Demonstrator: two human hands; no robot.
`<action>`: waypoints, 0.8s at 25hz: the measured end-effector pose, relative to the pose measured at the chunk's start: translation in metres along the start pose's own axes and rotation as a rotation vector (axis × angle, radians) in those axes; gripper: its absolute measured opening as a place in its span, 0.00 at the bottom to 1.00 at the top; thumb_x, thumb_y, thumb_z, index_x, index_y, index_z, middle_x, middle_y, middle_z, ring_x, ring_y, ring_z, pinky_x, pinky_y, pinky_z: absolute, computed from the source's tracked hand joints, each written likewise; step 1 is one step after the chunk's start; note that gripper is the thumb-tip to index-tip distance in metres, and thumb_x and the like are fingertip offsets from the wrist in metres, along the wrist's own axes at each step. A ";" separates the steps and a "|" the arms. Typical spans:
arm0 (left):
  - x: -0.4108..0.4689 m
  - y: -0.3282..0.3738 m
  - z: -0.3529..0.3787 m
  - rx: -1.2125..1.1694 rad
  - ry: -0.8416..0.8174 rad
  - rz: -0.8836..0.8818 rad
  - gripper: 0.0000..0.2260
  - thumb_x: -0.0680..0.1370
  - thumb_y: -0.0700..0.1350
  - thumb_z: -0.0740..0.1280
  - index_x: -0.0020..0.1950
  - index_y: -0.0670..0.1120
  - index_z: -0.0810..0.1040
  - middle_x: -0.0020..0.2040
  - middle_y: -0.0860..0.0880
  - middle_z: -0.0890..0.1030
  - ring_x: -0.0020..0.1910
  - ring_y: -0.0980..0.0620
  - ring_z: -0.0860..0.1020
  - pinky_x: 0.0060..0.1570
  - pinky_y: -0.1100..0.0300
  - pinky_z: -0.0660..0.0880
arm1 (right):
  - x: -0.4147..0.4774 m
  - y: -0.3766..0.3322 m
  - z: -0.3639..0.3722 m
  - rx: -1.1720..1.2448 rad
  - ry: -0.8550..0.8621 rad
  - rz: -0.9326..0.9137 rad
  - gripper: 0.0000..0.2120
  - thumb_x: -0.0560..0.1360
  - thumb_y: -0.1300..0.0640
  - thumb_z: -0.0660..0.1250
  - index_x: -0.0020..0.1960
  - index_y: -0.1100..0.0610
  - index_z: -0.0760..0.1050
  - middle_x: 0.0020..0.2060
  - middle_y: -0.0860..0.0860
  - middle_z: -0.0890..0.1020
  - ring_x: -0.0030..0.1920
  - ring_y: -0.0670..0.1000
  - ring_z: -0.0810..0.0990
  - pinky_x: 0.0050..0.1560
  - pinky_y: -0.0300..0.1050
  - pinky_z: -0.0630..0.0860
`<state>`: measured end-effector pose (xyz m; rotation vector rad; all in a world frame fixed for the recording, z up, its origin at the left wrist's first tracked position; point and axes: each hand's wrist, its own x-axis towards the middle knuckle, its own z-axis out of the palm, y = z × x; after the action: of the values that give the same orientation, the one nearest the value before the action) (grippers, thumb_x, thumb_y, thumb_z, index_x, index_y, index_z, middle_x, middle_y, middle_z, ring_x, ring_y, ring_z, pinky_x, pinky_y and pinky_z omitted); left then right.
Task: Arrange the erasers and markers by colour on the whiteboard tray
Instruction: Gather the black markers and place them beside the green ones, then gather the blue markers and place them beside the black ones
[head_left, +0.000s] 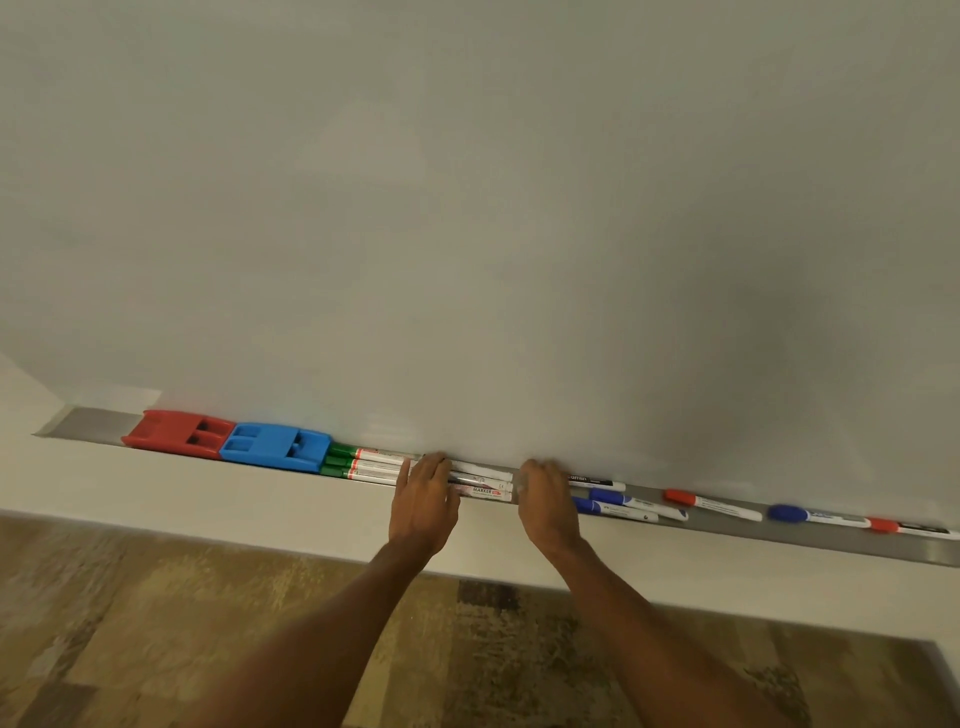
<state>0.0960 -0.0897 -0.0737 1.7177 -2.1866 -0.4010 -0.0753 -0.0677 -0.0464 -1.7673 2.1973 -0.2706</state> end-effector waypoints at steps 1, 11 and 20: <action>-0.002 0.007 0.003 -0.001 0.000 0.014 0.17 0.79 0.45 0.60 0.68 0.45 0.72 0.69 0.48 0.73 0.70 0.51 0.68 0.76 0.53 0.51 | -0.002 0.010 -0.002 -0.023 0.006 -0.011 0.15 0.77 0.56 0.66 0.62 0.58 0.70 0.61 0.56 0.75 0.64 0.53 0.73 0.62 0.48 0.77; -0.019 0.082 0.039 -0.019 -0.057 0.101 0.21 0.81 0.48 0.58 0.74 0.46 0.64 0.74 0.48 0.67 0.75 0.52 0.62 0.76 0.57 0.47 | -0.013 0.113 -0.033 -0.190 0.008 -0.006 0.11 0.77 0.58 0.65 0.59 0.55 0.74 0.56 0.54 0.77 0.57 0.53 0.75 0.55 0.45 0.75; -0.020 0.118 0.054 -0.065 -0.084 0.037 0.21 0.81 0.48 0.59 0.74 0.47 0.64 0.75 0.49 0.66 0.75 0.51 0.62 0.75 0.58 0.50 | 0.001 0.131 -0.035 -0.301 -0.068 -0.128 0.08 0.76 0.60 0.65 0.55 0.57 0.76 0.50 0.55 0.81 0.49 0.53 0.80 0.50 0.45 0.77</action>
<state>-0.0265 -0.0418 -0.0752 1.6520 -2.2338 -0.5381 -0.2082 -0.0407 -0.0576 -2.0438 2.1703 0.0986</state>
